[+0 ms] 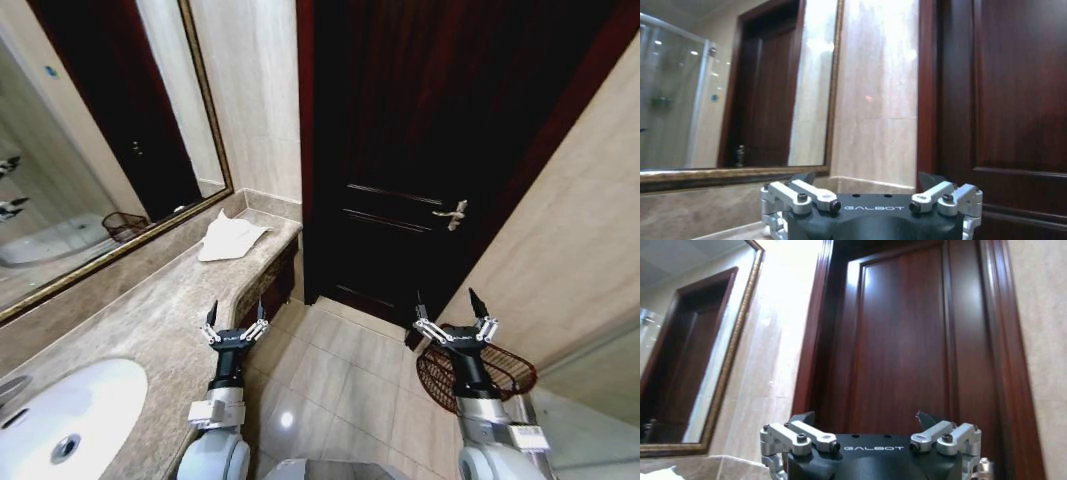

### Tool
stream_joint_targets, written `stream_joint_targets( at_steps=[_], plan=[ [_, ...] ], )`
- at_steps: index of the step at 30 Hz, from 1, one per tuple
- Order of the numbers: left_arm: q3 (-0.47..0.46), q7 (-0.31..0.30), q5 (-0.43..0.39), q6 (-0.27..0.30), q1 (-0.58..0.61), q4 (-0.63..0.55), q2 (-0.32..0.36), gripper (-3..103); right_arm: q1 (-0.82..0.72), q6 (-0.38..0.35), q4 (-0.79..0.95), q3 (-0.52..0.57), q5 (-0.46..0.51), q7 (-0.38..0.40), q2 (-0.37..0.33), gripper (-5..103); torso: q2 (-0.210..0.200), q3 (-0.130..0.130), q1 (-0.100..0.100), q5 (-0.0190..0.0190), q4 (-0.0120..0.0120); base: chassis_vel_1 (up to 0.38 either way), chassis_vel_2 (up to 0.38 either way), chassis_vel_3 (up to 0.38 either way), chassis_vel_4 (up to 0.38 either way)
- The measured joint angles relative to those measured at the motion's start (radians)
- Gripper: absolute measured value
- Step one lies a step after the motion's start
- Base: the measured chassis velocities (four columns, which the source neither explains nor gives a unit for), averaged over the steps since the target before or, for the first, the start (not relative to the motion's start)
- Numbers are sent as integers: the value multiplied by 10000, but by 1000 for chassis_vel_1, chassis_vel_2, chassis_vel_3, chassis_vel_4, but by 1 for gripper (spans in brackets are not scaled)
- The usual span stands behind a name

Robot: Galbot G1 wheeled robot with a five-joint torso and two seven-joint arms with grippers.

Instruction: Discard the used towel into the hamper.

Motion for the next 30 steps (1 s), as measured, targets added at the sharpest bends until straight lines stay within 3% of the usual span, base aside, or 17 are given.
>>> stream_joint_targets(
  at_steps=[5, 12, 15, 19, 25, 30],
  plan=[
    [12, -95, 6, 0, -12, -7, 0, 100, -19, -24, 6, 1, 7, -20, 0, 100, 0, 0, -1, 0, 0, 77, 63, 72, 76],
    [18, -946, 0, 59, -132, 4, 0, 100, -30, -248, 42, -17, 15, -129, 0, 100, 0, 0, 0, 0, 1, 90, 91, 93, 103],
    [-52, -999, 58, 92, -148, 28, 0, 100, -27, -300, 46, -28, 7, -209, 0, 100, 0, 0, 0, -1, 3, 94, 101, 96, 104],
    [-73, -887, 155, 94, -167, 73, 0, 100, -28, -305, 47, -46, 3, -261, 0, 100, 0, 0, -1, 0, 3, 42, 58, 55, 28],
    [-95, 32, 492, 98, -117, 169, 0, 100, -67, -216, 46, -28, 5, -343, 0, 100, 2, -2, -4, 0, 0, -40, 28, 26, -44],
    [-50, 76, 600, 79, -164, 308, 0, 100, -86, -108, -16, 2, 5, -346, 0, 100, 0, 0, 1, 0, -1, -138, 124, 137, -135]
  ],
)
